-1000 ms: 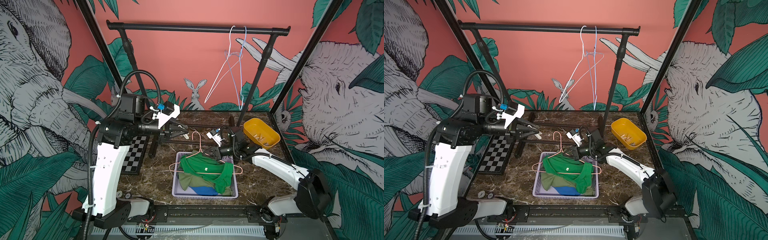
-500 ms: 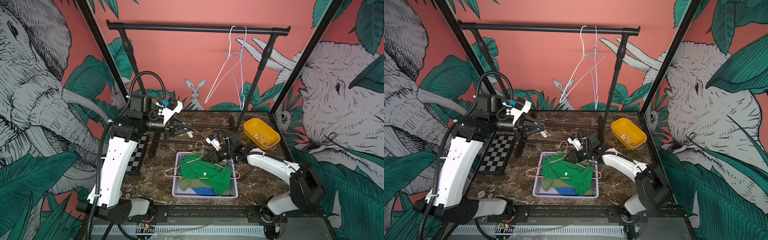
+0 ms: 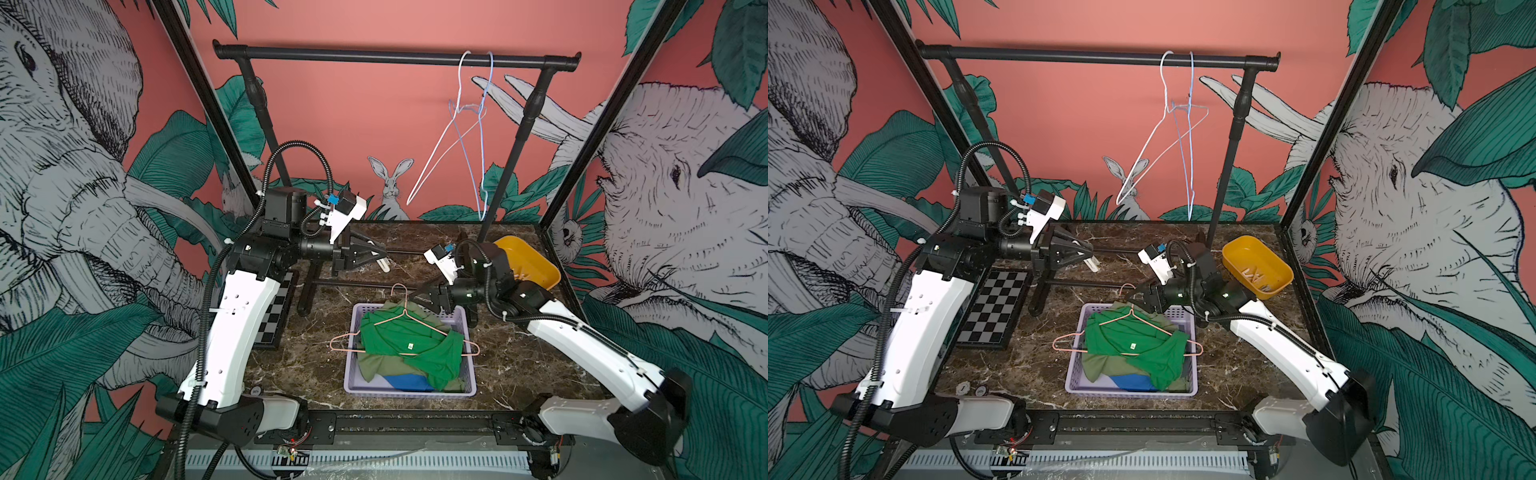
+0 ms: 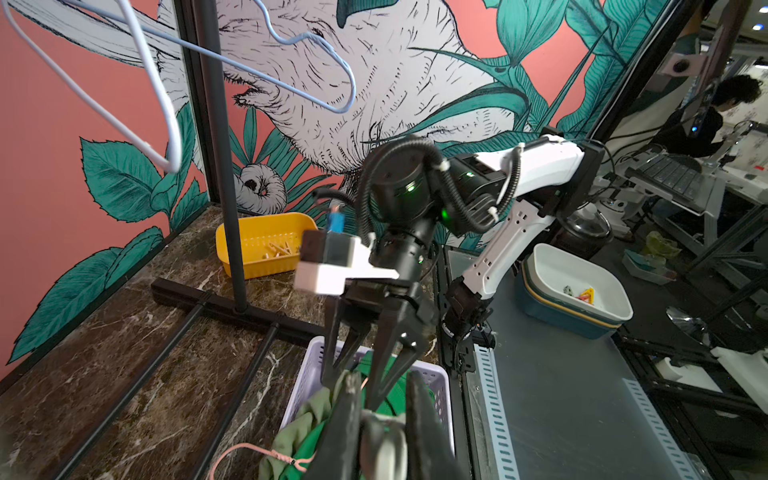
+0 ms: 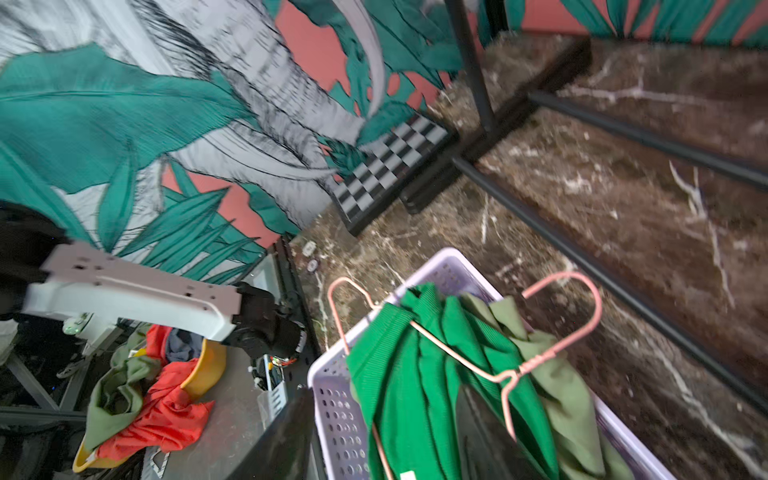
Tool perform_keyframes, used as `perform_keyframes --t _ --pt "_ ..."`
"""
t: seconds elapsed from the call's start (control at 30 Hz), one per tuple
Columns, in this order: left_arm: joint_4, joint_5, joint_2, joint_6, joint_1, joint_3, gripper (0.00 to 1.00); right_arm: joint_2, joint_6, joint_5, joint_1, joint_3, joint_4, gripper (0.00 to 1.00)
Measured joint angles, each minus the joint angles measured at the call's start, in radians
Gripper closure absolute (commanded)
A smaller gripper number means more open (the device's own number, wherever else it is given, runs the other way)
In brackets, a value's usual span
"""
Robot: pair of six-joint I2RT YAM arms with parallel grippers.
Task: Remove the clothespins securing tank tops to the hanger
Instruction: Place the hanger in the basket, then place the clothespin in the storage box.
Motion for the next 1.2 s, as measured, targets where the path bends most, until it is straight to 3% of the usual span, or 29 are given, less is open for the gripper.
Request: perform_keyframes --t 0.27,0.7,1.0,1.2 --pt "0.045 0.031 0.025 -0.058 -0.018 -0.003 1.00 -0.054 -0.006 -0.024 0.083 0.137 0.058 0.34" --pt "0.117 0.120 0.025 -0.148 -0.032 -0.026 1.00 0.116 -0.034 -0.010 0.106 0.350 0.074 0.35" --pt "0.158 0.152 0.025 -0.189 -0.038 -0.034 0.98 0.164 -0.057 -0.027 0.119 0.405 0.055 0.43" --pt "0.183 0.161 0.025 -0.215 -0.038 -0.034 0.96 0.177 -0.060 -0.030 0.124 0.406 0.044 0.56"
